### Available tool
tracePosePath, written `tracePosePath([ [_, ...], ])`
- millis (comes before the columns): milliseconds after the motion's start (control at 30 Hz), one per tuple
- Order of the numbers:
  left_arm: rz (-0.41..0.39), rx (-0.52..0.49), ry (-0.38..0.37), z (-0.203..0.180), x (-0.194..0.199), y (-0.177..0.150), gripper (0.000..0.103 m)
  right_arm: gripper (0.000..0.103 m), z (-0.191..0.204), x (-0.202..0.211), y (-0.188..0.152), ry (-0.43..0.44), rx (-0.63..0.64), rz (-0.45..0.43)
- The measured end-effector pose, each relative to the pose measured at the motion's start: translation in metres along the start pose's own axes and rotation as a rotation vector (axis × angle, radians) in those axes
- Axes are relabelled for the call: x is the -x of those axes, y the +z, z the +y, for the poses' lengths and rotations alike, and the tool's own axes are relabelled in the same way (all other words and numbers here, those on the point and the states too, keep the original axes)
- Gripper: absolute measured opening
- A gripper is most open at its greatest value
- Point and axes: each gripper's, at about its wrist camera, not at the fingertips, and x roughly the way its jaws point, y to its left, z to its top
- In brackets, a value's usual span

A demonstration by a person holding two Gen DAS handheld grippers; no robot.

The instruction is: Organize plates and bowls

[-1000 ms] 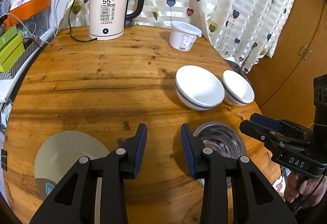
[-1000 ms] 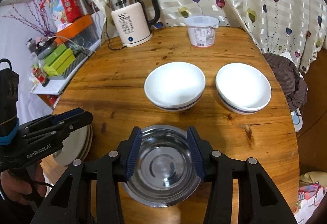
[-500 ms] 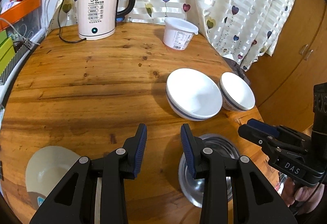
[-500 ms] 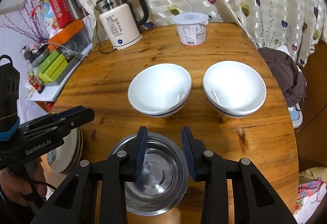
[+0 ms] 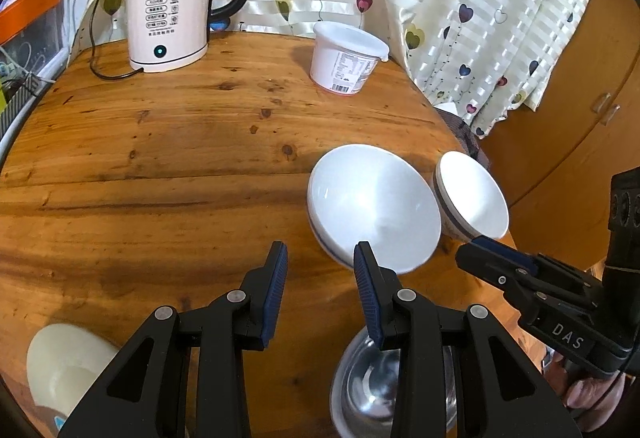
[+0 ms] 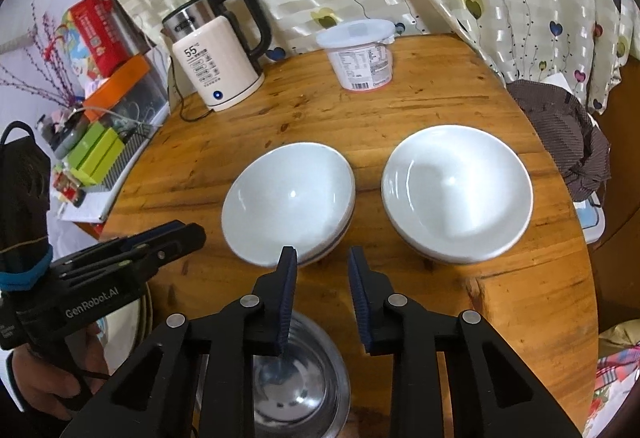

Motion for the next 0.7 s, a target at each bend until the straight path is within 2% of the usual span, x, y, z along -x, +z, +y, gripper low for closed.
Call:
tracePosePath([
  [633,0.01,0.051,-0.034,0.007,-0.032,0.013,0.036,0.018,-0.014,-0.031,0.015,0.035,-0.054,0.027],
  [700,0.011,0.05,-0.037,0.007,-0.034,0.013,0.033,0.015,-0.014,-0.032,0.015,0.037,-0.054,0.025],
])
